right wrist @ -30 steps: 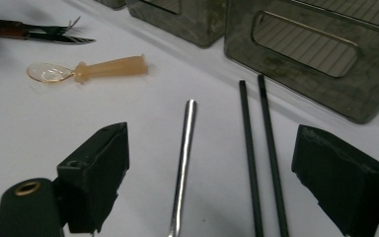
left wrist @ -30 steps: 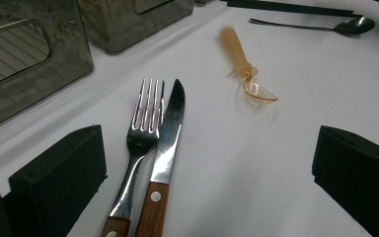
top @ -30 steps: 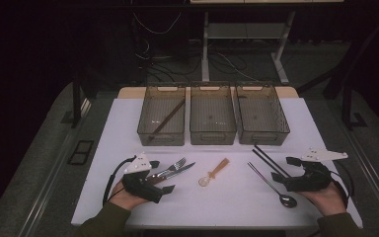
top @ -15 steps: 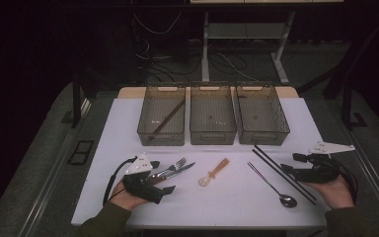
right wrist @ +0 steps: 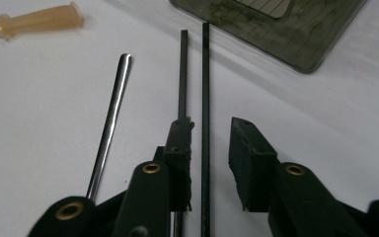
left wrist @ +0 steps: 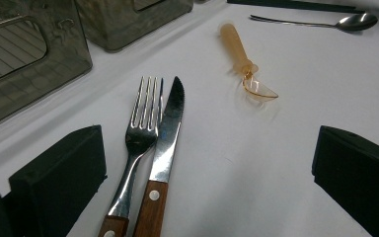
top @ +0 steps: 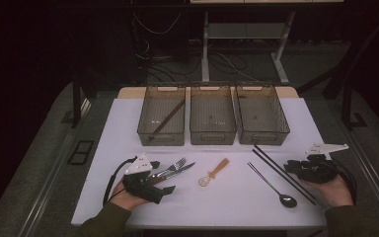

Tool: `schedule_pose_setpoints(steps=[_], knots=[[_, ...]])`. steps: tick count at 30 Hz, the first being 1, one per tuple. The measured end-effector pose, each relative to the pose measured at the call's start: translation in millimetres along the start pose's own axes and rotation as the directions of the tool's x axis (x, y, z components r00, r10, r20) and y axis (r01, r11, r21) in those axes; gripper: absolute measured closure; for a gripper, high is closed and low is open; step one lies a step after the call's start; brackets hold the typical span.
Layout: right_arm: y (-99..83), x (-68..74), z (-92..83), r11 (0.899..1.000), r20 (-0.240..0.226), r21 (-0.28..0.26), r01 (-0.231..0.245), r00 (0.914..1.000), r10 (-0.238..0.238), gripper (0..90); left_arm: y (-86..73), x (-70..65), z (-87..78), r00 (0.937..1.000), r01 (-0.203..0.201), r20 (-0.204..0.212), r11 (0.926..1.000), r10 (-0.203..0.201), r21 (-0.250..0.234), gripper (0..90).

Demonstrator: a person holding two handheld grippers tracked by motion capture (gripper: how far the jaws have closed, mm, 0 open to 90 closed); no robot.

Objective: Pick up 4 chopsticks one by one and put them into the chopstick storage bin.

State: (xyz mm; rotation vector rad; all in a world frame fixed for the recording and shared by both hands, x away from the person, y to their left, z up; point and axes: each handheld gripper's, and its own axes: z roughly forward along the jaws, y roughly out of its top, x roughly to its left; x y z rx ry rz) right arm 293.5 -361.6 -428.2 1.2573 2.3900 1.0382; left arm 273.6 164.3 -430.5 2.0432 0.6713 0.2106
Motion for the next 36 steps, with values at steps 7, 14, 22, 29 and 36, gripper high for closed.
schedule_pose_setpoints(steps=[7, 14, 22, 29, 36], knots=[[-2.6, 1.6, 8.1, 0.999, 0.009, 0.044, 0.023, 0.9997, -0.023, 80.3, -0.7, -0.3, 0.7, 1.0, 0.005, 0.002, 1.0, -0.005, 0.001, 0.0], [-4.1, 1.1, 11.6, 0.998, 0.016, 0.055, 0.022, 0.9996, -0.023, 81.9, -1.3, 0.2, 1.8, 1.0, 0.007, 0.005, 0.9999, -0.007, 0.007, 0.0], [-7.2, 0.9, 17.1, 0.997, 0.016, 0.077, 0.022, 0.9996, -0.023, 83.4, -1.5, 0.0, 2.3, 0.9999, 0.006, 0.008, 0.9999, -0.006, 0.01, 0.0], [-7.6, 0.7, 17.5, 0.997, 0.019, 0.081, 0.0, 0.9998, -0.002, 85.4, -1.5, -0.1, 2.5, 1.0, 0.003, 0.009, 0.9999, -0.004, 0.015, 0.0], [-7.2, 1.9, 17.3, 0.997, 0.03, 0.083, 0.001, 0.9996, -0.003, 86.2, -1.6, -0.6, 2.6, 0.9999, 0.002, 0.012, 0.9999, -0.002, 0.014, 0.0]])
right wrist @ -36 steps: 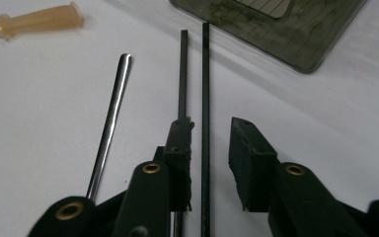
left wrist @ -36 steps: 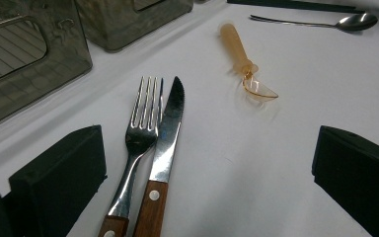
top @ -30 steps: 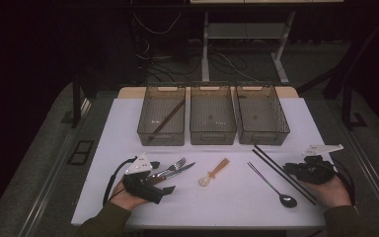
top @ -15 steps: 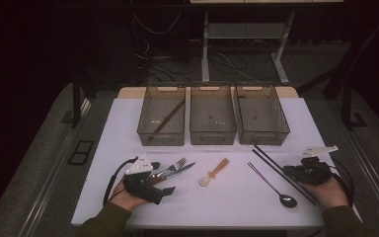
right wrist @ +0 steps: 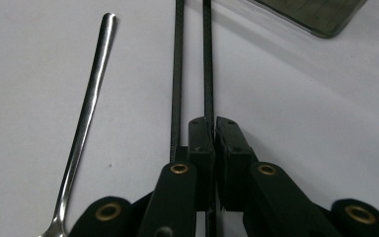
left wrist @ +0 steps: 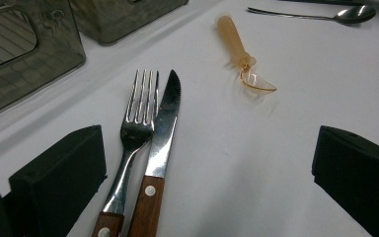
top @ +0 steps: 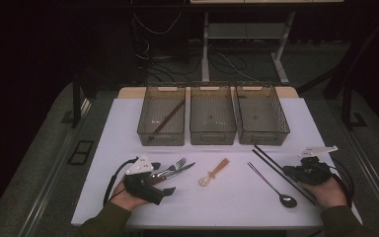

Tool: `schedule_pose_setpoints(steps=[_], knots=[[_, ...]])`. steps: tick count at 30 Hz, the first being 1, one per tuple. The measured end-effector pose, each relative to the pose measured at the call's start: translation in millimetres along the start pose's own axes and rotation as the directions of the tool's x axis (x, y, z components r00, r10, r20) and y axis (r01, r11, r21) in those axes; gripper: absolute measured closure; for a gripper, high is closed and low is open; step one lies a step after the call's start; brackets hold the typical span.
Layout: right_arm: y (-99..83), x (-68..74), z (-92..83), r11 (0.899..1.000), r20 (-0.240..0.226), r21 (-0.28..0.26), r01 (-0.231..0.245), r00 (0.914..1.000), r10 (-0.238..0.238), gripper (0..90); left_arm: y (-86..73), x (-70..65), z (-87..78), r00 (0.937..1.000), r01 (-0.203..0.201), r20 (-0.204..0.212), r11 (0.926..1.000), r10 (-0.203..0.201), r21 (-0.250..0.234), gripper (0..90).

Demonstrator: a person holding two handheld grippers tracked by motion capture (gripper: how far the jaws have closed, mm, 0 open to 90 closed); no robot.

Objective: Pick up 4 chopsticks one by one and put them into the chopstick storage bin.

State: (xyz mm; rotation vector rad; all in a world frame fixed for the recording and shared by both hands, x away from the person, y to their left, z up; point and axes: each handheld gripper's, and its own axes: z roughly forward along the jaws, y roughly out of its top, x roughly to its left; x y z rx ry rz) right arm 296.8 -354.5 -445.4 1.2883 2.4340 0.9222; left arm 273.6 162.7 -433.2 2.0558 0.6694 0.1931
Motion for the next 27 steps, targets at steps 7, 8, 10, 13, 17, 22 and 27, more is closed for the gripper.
schedule_pose_setpoints(steps=[7, 8, 10, 13, 17, 22, 27], knots=[[-0.3, 0.4, -0.2, 1.0, -0.002, -0.004, 0.004, 1.0, -0.004, 86.2, 0.0, -0.1, 0.3, 1.0, -0.001, 0.003, 1.0, 0.001, 0.001, 0.0], [-0.5, -0.1, -0.4, 1.0, -0.005, -0.003, 0.005, 1.0, -0.005, 86.1, 0.0, 0.0, 0.3, 1.0, -0.001, 0.003, 1.0, 0.001, 0.001, 0.0], [-1.5, -0.9, -0.3, 1.0, -0.009, -0.009, 0.006, 0.9999, -0.006, 86.1, 0.0, 0.1, 0.4, 1.0, 0.0, 0.003, 1.0, 0.0, 0.0, 0.0], [-1.4, 0.4, 0.0, 1.0, 0.001, -0.01, 0.025, 0.9997, -0.025, 86.1, 0.0, 0.2, 0.7, 1.0, -0.001, 0.004, 1.0, 0.001, 0.002, 0.0], [-1.5, 2.0, 0.1, 0.999, 0.011, -0.011, 0.037, 0.9993, -0.037, 86.3, 0.0, 0.0, 0.6, 1.0, -0.001, 0.004, 1.0, 0.001, 0.002, 0.0], [-0.9, 1.1, -1.9, 0.999, 0.015, -0.012, 0.04, 0.9991, -0.04, 86.3, 0.1, 0.2, 0.5, 1.0, -0.001, 0.007, 1.0, 0.001, 0.001, 0.0], [0.7, -0.5, -11.0, 0.999, 0.0, -0.044, 0.031, 0.9995, -0.031, 86.3, 0.1, 0.2, 0.6, 0.9999, -0.003, 0.011, 1.0, 0.003, -0.001, 0.0]])
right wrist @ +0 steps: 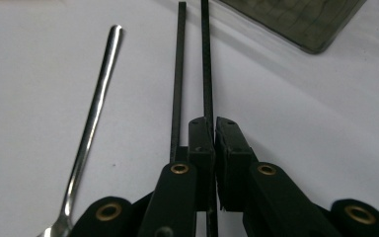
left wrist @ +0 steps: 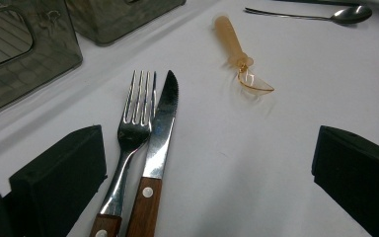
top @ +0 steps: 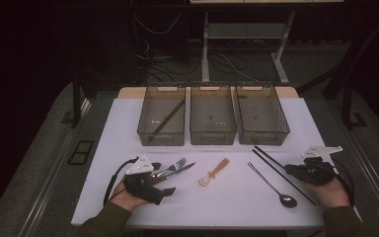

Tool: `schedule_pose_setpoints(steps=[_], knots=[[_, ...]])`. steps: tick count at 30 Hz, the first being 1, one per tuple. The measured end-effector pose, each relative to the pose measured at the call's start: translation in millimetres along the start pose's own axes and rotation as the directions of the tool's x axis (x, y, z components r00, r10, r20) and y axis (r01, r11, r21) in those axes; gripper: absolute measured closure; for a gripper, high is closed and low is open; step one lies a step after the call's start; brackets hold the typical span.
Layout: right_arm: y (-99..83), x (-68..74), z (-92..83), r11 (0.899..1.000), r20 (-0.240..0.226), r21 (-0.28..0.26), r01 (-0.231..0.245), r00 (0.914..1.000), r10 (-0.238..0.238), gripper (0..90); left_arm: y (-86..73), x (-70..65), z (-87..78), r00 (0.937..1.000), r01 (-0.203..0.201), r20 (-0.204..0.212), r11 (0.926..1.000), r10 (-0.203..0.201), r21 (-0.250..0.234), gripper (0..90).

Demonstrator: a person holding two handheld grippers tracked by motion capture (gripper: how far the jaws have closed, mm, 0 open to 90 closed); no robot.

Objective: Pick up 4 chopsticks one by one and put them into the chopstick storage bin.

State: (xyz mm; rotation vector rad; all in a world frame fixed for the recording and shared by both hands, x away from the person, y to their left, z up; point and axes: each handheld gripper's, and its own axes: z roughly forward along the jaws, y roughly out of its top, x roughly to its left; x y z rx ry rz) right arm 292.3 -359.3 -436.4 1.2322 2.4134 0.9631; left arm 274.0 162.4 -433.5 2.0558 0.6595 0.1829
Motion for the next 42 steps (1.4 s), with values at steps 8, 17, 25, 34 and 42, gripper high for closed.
schedule_pose_setpoints(steps=[8, 17, 25, 34, 42], knots=[[3.7, 2.2, -9.8, 1.0, -0.011, -0.02, 0.015, 0.9998, -0.015, 86.3, -0.1, -0.9, -0.4, 0.9999, -0.011, 0.004, 0.9999, 0.011, -0.002, 0.0], [8.6, 6.7, -21.0, 0.998, -0.041, -0.057, 0.034, 0.9985, -0.037, 86.3, -2.7, -0.9, 0.2, 0.9996, -0.025, 0.012, 0.9997, 0.025, -0.008, 0.0], [20.1, 16.8, -25.5, 0.994, -0.082, -0.095, 0.052, 0.9948, -0.06, 86.2, -2.2, -2.2, -1.8, 0.9989, -0.036, 0.03, 0.9992, 0.037, -0.014, 0.0], [36.3, 25.6, -22.9, 0.991, -0.103, -0.126, 0.047, 0.9928, -0.06, 86.2, -2.4, -4.4, -1.5, 0.9992, -0.03, 0.025, 0.9995, 0.031, -0.011, 0.0], [54.2, 35.5, -19.2, 0.986, -0.126, -0.158, 0.047, 0.9897, -0.067, 86.2, -2.6, -4.9, -0.8, 0.9992, -0.027, 0.029, 0.9996, 0.027, -0.012, 0.0]])
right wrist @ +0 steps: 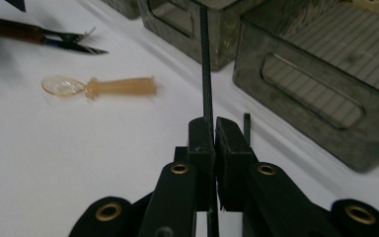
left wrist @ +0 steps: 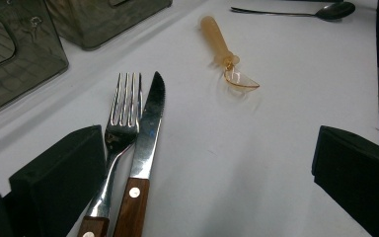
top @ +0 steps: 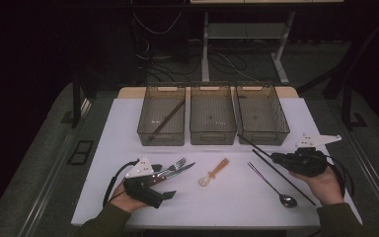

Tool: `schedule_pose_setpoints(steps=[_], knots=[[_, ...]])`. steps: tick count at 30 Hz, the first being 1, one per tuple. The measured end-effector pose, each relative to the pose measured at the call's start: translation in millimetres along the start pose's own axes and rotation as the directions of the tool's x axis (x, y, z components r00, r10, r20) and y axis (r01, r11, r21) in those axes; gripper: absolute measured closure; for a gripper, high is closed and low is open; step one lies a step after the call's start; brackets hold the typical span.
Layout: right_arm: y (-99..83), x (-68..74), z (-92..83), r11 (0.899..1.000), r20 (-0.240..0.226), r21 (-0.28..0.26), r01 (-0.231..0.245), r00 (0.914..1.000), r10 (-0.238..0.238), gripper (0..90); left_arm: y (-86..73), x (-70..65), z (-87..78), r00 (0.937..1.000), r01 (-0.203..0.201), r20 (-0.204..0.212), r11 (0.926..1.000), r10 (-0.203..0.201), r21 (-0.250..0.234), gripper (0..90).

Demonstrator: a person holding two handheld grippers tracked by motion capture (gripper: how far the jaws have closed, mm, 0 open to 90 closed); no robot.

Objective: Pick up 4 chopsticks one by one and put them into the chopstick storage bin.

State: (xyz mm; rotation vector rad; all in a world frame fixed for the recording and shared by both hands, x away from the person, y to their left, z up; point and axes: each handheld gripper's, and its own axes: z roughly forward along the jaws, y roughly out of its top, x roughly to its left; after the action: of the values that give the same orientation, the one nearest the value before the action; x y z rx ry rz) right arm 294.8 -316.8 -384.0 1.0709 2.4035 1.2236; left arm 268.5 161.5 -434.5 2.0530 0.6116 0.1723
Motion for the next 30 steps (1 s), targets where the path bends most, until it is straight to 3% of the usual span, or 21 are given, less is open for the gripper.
schedule_pose_setpoints(steps=[30], knots=[[68.7, 29.4, 43.7, 0.999, -0.036, -0.022, 0.045, 0.9983, -0.045, 86.2, -0.6, 1.1, 0.9, 1.0, 0.002, -0.004, 1.0, -0.002, -0.007, 0.0]])
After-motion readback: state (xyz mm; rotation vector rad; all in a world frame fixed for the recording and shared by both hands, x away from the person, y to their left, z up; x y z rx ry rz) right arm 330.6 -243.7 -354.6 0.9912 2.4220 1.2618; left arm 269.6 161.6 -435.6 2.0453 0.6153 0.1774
